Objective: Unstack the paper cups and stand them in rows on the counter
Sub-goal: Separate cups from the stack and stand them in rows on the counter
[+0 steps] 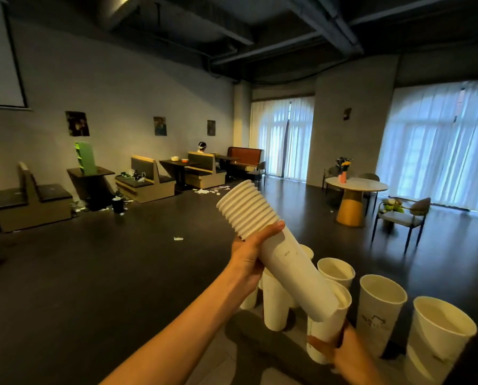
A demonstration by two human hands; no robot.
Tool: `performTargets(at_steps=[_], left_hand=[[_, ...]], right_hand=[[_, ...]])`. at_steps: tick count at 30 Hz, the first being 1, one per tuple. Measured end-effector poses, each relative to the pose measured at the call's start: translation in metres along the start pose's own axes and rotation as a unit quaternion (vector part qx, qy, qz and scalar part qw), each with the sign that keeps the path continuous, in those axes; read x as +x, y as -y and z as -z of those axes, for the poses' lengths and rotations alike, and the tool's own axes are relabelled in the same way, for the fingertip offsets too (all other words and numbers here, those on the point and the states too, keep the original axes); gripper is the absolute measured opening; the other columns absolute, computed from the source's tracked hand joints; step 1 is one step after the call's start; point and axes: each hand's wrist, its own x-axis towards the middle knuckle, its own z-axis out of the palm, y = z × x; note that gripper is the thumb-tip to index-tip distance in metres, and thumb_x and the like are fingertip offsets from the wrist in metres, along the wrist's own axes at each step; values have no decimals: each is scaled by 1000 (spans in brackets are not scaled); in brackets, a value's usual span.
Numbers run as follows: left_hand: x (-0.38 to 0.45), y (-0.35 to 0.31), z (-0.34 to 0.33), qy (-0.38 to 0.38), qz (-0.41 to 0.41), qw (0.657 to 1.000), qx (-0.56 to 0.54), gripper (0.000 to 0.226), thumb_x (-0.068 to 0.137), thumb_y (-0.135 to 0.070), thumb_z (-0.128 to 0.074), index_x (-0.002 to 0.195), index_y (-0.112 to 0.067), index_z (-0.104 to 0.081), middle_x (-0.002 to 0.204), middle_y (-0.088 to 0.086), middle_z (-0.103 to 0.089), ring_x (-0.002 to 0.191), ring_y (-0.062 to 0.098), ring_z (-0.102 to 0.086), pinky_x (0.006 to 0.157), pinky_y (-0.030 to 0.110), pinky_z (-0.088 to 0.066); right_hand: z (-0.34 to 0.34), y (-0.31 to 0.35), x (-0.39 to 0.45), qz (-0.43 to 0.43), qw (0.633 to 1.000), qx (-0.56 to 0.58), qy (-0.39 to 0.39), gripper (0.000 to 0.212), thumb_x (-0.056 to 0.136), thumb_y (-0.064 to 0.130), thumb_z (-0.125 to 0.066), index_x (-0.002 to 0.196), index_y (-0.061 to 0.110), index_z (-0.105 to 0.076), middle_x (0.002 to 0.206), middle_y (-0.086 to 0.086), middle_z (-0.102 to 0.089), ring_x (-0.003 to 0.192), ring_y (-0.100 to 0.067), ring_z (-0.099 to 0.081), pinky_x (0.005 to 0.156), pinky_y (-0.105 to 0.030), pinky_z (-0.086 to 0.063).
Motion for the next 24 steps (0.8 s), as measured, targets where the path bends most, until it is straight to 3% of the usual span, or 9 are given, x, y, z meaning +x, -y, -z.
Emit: performTargets(at_steps=[2, 4, 5, 8, 12, 14, 17, 21, 24], left_hand=[[-5, 2, -2, 8, 0, 1000, 19, 96, 42, -23, -96, 128, -19, -55, 122, 13, -66, 113, 30, -62, 95, 52, -54], [-10, 2, -3, 18, 1, 999, 34, 98, 38, -28, -95, 128, -20, -55, 122, 12, -66, 113, 29, -63, 94, 51, -55], [-14, 2, -3, 21, 0, 999, 38, 97, 39, -29, -95, 127, -19, -56, 121, 12, -67, 112, 29, -63, 92, 51, -56], [-25, -1, -4, 32, -3, 998, 59, 92, 44, -28, -95, 127, -18, -57, 119, 12, -68, 111, 28, -65, 91, 50, -57], [-41, -1, -10, 52, -3, 995, 84, 91, 41, -30, -94, 125, -14, -60, 116, 14, -70, 108, 29, -66, 89, 46, -58], [-49, 4, -17, 65, 8, 992, 104, 92, 42, -31, -94, 125, -13, -61, 116, 14, -70, 109, 29, -66, 87, 43, -59], [-64, 17, -30, 90, 27, 989, 117, 93, 43, -29, -94, 127, -14, -59, 119, 14, -69, 112, 29, -65, 91, 45, -58], [-82, 36, -51, 109, 35, 987, 110, 78, 49, -18, -88, 122, -11, -62, 111, 12, -70, 100, 24, -67, 81, 38, -60], [-85, 45, -57, 95, 32, 989, 109, 67, 52, -16, -87, 114, -14, -63, 102, 9, -72, 94, 22, -68, 75, 35, -59]], right_hand=[[-3, -27, 25, 42, 999, -31, 8, 113, 49, 53, -92, 142, 15, -40, 129, -9, -59, 116, -24, -59, 102, -46, -48], [-3, -39, 32, 20, 998, -63, 5, 139, 24, 75, -83, 143, 18, -40, 132, -5, -58, 121, -21, -56, 105, -46, -46], [1, -36, 23, 10, 998, -55, 23, 138, 27, 75, -83, 144, 18, -38, 135, -4, -56, 125, -24, -53, 109, -47, -42], [21, -8, -33, 8, 999, -31, 38, 61, 83, 29, -76, 136, 13, -50, 129, -9, -59, 122, -28, -55, 111, -44, -38], [42, -4, -61, 53, 995, 68, -42, 11, 94, 13, -62, 97, 6, -70, 86, -13, -70, 80, -25, -65, 88, -45, -53], [52, 7, -77, 75, 983, 159, -60, 23, 98, 15, -54, 92, -2, -68, 83, -21, -69, 76, -31, -64, 73, -39, -50], [69, 31, -109, 126, 968, 213, 34, 27, 97, 35, -48, 94, 15, -66, 93, -6, -69, 84, -18, -63, 68, -31, -43], [90, 33, -125, 164, 966, 146, 140, 96, 36, 85, -72, 110, 25, -59, 105, -2, -70, 94, -19, -69, 69, -27, -52], [95, 31, -130, 186, 971, 75, 131, 103, 26, 83, -73, 112, 27, -60, 106, 1, -67, 96, -16, -65, 70, -23, -51]])
